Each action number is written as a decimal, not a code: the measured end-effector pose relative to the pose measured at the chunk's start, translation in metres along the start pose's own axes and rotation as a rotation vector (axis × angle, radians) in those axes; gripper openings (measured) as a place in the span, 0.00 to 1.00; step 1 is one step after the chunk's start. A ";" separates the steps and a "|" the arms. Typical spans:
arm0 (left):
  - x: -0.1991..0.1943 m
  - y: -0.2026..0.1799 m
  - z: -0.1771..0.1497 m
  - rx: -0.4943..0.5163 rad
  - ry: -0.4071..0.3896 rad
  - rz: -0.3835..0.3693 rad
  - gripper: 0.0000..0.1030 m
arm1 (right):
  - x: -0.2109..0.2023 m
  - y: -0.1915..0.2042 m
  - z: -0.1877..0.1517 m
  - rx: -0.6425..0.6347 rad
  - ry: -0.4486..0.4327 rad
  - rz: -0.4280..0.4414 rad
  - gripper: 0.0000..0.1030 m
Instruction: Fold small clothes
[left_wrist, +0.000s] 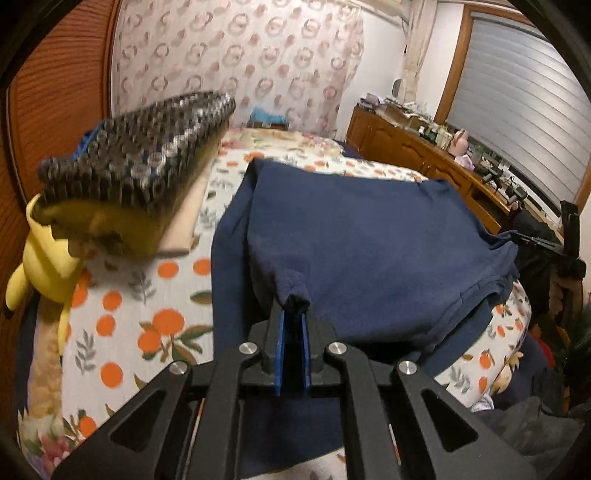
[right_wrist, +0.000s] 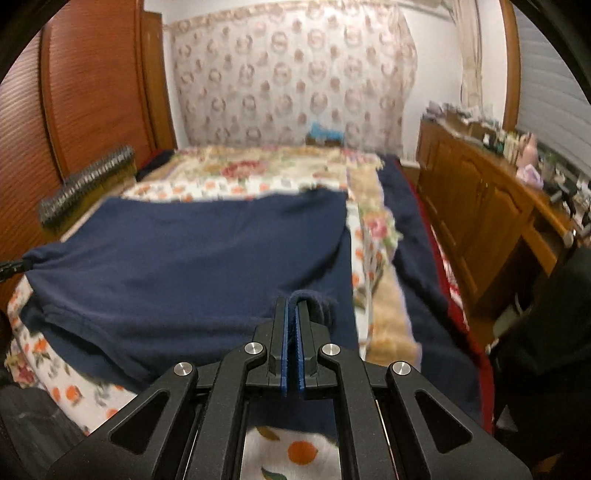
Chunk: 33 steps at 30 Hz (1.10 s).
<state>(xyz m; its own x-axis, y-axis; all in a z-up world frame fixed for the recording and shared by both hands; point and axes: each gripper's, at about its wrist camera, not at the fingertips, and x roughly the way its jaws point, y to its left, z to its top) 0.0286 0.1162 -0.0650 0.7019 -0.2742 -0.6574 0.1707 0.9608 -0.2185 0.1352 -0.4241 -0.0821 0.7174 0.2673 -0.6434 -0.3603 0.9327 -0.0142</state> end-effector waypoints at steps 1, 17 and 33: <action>0.001 0.000 -0.002 0.003 0.007 0.008 0.07 | 0.005 0.000 -0.006 0.000 0.014 -0.003 0.01; 0.004 0.010 -0.012 -0.001 0.014 0.089 0.44 | -0.012 -0.006 -0.023 0.015 0.013 -0.038 0.26; 0.022 0.015 -0.018 -0.022 0.057 0.106 0.44 | 0.004 -0.029 -0.064 0.052 0.113 -0.111 0.34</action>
<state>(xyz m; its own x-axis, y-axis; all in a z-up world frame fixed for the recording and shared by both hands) 0.0342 0.1237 -0.0955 0.6744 -0.1741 -0.7175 0.0822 0.9835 -0.1614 0.1108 -0.4649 -0.1332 0.6788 0.1354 -0.7218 -0.2489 0.9671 -0.0526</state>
